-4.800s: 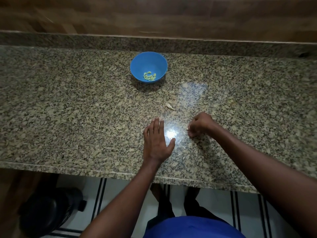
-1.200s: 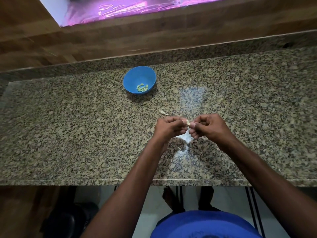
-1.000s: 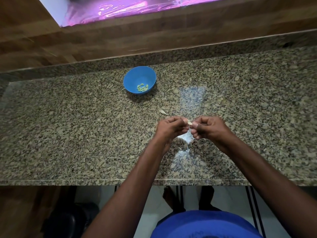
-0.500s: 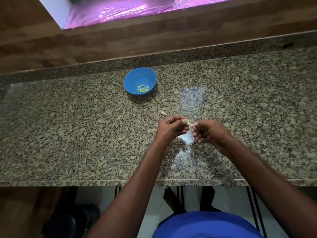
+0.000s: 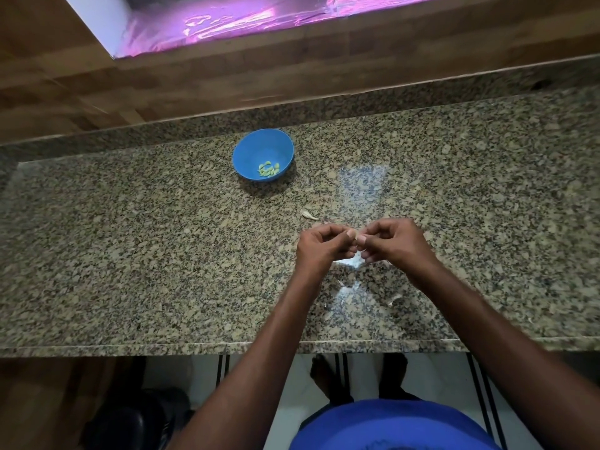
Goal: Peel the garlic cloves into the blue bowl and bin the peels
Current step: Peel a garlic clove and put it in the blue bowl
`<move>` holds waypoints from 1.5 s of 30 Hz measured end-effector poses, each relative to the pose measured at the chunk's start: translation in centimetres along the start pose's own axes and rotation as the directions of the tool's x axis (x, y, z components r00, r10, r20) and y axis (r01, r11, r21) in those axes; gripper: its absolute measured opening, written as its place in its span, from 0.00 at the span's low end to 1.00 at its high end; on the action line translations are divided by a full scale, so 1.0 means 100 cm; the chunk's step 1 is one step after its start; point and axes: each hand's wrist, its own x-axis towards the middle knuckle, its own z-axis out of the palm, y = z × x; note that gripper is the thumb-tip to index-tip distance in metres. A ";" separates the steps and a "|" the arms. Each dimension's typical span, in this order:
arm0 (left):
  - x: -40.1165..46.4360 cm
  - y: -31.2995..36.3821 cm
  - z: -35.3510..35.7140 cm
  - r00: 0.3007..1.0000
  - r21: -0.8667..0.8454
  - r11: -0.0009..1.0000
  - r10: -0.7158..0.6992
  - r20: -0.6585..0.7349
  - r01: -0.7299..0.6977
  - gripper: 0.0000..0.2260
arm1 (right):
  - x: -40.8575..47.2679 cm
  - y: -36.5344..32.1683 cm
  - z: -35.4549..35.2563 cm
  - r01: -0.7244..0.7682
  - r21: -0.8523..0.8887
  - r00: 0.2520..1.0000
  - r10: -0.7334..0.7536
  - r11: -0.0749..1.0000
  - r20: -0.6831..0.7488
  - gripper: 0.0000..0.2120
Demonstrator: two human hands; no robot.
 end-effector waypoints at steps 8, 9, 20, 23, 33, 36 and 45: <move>0.006 -0.011 -0.007 0.975 0.301 0.953 0.039 -0.217 0.028 0.07 | 0.002 0.004 -0.006 -0.083 0.145 0.996 0.080 0.986 0.028 0.10; 0.007 -0.012 -0.007 0.974 0.347 0.937 0.050 -0.221 0.031 0.05 | 0.002 0.004 -0.006 -0.088 0.149 0.996 0.085 0.985 0.028 0.10; 0.008 0.000 -0.001 0.998 0.345 0.937 0.055 -0.004 -0.051 0.08 | 0.009 0.005 -0.004 -0.180 0.172 0.979 0.194 0.968 -0.066 0.05; 0.006 -0.001 0.006 0.997 0.345 0.936 0.071 0.017 -0.072 0.09 | 0.012 0.007 -0.003 -0.191 0.181 0.976 0.206 0.965 -0.065 0.04; 0.006 0.008 0.008 0.999 0.240 0.970 0.046 -0.019 -0.040 0.10 | 0.014 0.006 -0.009 -0.136 0.080 0.988 0.141 0.988 -0.056 0.09; 0.005 0.012 0.007 0.997 0.281 0.958 0.066 -0.027 -0.056 0.09 | 0.011 0.001 -0.010 -0.086 0.040 0.995 0.087 0.995 -0.039 0.09; 0.004 0.007 0.007 0.989 0.274 0.951 0.149 -0.006 -0.142 0.05 | 0.002 -0.009 -0.011 -0.029 0.071 1.000 0.030 0.997 -0.009 0.07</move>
